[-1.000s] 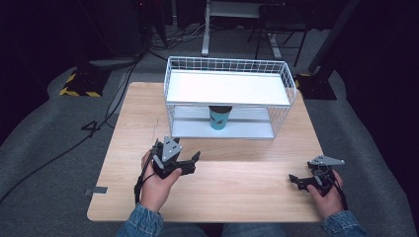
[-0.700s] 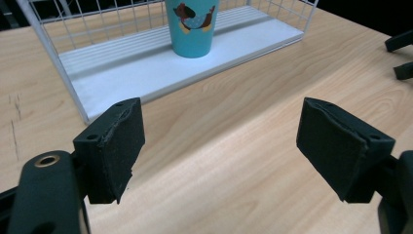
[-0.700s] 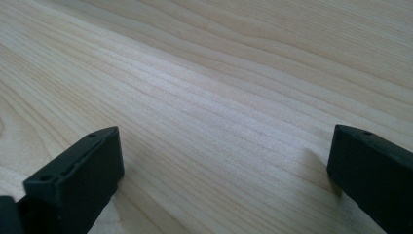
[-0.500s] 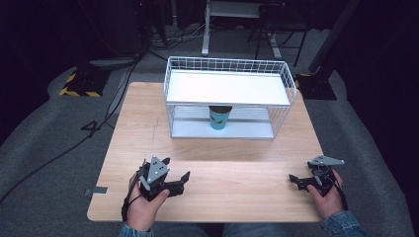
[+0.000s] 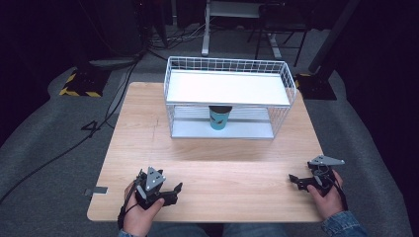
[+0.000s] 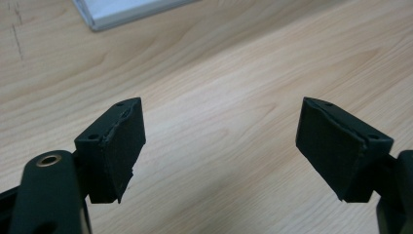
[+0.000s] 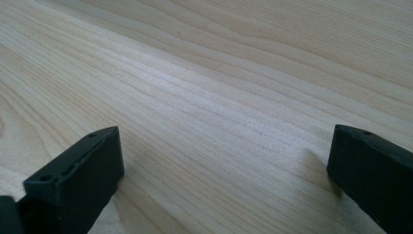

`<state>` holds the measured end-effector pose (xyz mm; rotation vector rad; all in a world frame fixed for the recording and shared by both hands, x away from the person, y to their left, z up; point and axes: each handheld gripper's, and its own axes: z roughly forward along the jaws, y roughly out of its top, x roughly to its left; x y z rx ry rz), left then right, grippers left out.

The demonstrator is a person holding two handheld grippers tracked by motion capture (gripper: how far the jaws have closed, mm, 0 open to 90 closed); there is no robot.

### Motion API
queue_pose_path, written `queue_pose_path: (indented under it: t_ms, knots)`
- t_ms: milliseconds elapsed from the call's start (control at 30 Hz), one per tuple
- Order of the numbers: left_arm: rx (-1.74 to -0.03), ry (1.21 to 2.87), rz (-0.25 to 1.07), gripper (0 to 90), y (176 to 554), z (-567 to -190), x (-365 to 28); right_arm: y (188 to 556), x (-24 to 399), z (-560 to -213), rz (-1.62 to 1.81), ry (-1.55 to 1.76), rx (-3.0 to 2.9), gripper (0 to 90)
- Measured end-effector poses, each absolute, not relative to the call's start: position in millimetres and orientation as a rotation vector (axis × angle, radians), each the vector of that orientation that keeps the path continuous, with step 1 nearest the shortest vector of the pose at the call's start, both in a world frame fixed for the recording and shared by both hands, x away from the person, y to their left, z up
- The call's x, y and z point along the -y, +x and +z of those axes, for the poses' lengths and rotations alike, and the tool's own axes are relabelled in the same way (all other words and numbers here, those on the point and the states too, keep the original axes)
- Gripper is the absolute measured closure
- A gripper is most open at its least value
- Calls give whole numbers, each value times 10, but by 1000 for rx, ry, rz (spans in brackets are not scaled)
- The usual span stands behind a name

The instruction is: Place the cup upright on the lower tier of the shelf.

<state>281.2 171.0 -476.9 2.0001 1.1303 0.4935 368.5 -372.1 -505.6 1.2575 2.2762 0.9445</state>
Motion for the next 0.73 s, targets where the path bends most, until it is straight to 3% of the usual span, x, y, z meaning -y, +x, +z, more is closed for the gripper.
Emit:
queue_pose_path:
  t_ms: [433,733]
  knots:
    - [-1179,2137,461,185,2851,-5016,-1801,3685,3721,-5056,945,1257,-2276,2]
    - [-1217,2069,481,147,2852,-5072,-1871,3700,3712,-5055,943,1256,-2277,2]
